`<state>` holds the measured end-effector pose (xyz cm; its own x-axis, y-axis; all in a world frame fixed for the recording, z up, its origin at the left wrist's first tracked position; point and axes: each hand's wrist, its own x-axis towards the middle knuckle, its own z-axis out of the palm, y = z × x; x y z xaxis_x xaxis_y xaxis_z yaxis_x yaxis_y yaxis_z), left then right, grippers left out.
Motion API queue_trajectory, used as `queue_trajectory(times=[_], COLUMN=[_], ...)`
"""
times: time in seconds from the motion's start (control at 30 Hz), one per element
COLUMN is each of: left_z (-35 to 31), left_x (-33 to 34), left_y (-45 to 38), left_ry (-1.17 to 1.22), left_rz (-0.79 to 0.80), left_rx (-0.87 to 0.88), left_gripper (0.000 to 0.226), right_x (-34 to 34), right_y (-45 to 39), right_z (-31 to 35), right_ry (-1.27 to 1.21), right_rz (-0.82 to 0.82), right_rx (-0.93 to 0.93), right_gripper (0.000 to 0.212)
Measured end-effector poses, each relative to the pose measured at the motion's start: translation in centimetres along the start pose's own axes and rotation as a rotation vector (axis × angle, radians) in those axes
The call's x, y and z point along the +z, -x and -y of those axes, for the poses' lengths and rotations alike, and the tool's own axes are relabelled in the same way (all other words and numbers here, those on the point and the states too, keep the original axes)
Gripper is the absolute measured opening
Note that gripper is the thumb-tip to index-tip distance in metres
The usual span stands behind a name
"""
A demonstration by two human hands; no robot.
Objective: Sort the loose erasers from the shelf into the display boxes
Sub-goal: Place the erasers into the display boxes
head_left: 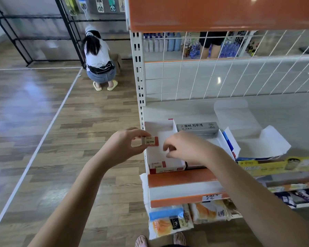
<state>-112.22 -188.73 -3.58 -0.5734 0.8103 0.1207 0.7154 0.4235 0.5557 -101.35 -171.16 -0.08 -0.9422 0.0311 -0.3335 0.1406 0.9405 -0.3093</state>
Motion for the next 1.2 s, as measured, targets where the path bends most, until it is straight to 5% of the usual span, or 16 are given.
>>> queue_trajectory(times=[0.17, 0.43, 0.63, 0.87, 1.2], left_z=[-1.9, -3.9, -4.1, -4.3, -4.2], left_x=[0.9, 3.0, 3.4, 3.5, 3.6], left_y=[-1.2, -3.7, -4.7, -5.2, -6.1], left_ry=[-0.113, -0.235, -0.191, -0.153, -0.081], left_rz=[0.152, 0.502, 0.582, 0.662, 0.692], left_rx=[0.063, 0.094, 0.077, 0.072, 0.028], left_gripper=[0.035, 0.046, 0.052, 0.029, 0.023], right_x=[-1.9, -0.8, -0.3, -0.3, -0.1], right_y=[1.7, 1.7, 1.2, 1.1, 1.0], right_z=[-2.1, -3.4, -3.4, -3.4, -3.4], right_ry=[-0.045, -0.057, -0.055, -0.043, -0.011], right_rz=[-0.132, -0.105, -0.108, -0.083, -0.075], right_rx=[0.069, 0.098, 0.078, 0.075, 0.087], right_gripper=[0.024, 0.023, 0.025, 0.027, 0.029])
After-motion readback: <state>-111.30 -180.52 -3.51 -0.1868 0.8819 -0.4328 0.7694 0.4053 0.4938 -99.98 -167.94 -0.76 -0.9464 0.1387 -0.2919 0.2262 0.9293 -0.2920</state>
